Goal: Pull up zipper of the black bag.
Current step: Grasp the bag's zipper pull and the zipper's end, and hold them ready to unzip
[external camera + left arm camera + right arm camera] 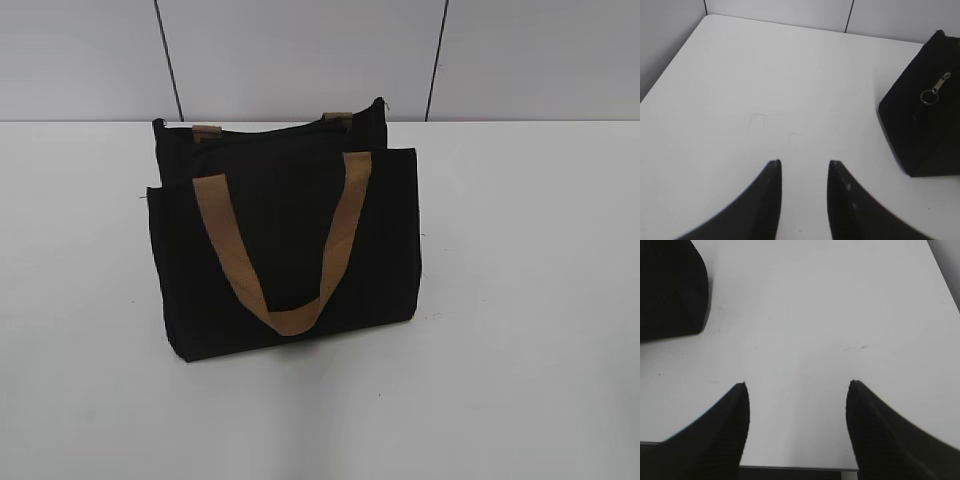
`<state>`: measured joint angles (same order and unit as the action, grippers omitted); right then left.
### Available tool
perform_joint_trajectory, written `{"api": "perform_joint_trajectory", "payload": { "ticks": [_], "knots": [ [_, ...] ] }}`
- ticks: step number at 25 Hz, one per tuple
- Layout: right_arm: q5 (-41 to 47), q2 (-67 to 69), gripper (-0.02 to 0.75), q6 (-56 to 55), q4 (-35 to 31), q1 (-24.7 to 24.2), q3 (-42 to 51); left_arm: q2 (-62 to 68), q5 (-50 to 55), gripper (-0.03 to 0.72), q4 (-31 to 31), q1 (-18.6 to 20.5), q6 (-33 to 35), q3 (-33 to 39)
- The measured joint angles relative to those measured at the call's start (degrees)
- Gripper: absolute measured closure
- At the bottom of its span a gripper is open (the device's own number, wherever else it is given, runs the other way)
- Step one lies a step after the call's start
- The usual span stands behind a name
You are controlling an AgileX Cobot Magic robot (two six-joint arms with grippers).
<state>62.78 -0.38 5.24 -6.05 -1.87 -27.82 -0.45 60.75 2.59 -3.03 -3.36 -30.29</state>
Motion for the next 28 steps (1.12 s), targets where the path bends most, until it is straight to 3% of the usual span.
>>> {"api": "perform_joint_trajectory", "payload": {
  "ticks": [17, 24, 28],
  "knots": [
    [0.0, 0.0, 0.261, 0.0, 0.0, 0.0, 0.0, 2.0, -0.9, 0.449, -0.8, 0.0, 0.0, -0.6],
    [0.0, 0.0, 0.261, 0.0, 0.0, 0.0, 0.0, 12.4, -14.9, 0.428, -1.0, -2.2, 0.1, -6.6],
    [0.0, 0.0, 0.261, 0.0, 0.0, 0.0, 0.0, 19.0, -24.5, 0.372, -1.7, -4.7, 1.9, -6.9]
  ]
}}
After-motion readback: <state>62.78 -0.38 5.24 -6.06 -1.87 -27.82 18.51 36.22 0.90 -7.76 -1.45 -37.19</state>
